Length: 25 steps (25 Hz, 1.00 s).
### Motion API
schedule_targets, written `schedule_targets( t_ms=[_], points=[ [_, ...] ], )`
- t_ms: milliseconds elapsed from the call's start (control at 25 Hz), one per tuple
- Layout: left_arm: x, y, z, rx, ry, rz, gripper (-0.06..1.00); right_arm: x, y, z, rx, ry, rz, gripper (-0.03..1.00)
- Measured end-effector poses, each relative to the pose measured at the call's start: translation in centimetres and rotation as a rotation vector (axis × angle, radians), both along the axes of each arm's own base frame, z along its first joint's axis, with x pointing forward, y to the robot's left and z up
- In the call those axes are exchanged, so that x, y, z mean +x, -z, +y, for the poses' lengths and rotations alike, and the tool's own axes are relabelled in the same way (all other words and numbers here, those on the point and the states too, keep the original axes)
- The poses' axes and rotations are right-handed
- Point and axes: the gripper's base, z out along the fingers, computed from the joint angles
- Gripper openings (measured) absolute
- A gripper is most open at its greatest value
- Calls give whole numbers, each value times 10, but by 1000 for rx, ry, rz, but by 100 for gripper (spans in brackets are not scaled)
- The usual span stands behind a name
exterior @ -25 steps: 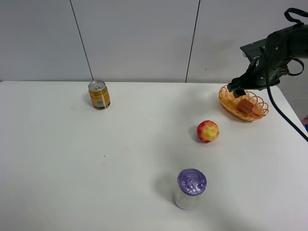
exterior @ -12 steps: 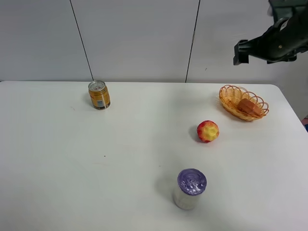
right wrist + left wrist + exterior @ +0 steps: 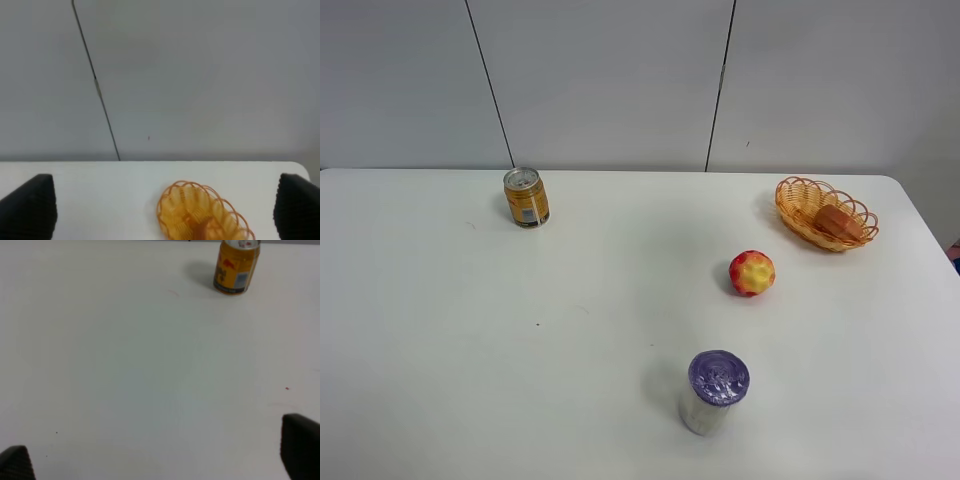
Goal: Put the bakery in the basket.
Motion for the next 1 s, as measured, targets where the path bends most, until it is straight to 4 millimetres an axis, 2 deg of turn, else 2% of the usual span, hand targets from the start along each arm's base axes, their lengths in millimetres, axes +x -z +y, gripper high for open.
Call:
schedule_targets(
  t_ms=[120, 240, 400, 480, 640, 880, 1000],
  points=[
    [0, 0, 0, 0, 0, 0, 100, -50, 11, -15, -1, 100, -12, 86],
    [0, 0, 0, 0, 0, 0, 100, -100, 33, -20, -5, 182, -17, 86],
    [0, 0, 0, 0, 0, 0, 100, -144, 81, -17, -12, 214, 22, 86],
    [0, 0, 0, 0, 0, 0, 100, -156, 107, -15, -18, 212, 65, 86],
    [0, 0, 0, 0, 0, 0, 100, -172, 146, -13, -22, 204, 100, 86],
    [0, 0, 0, 0, 0, 0, 100, -182, 180, -8, -78, 148, 132, 86],
    [0, 0, 0, 0, 0, 0, 100, -182, 183, -8, -87, 132, 145, 86]
  ],
)
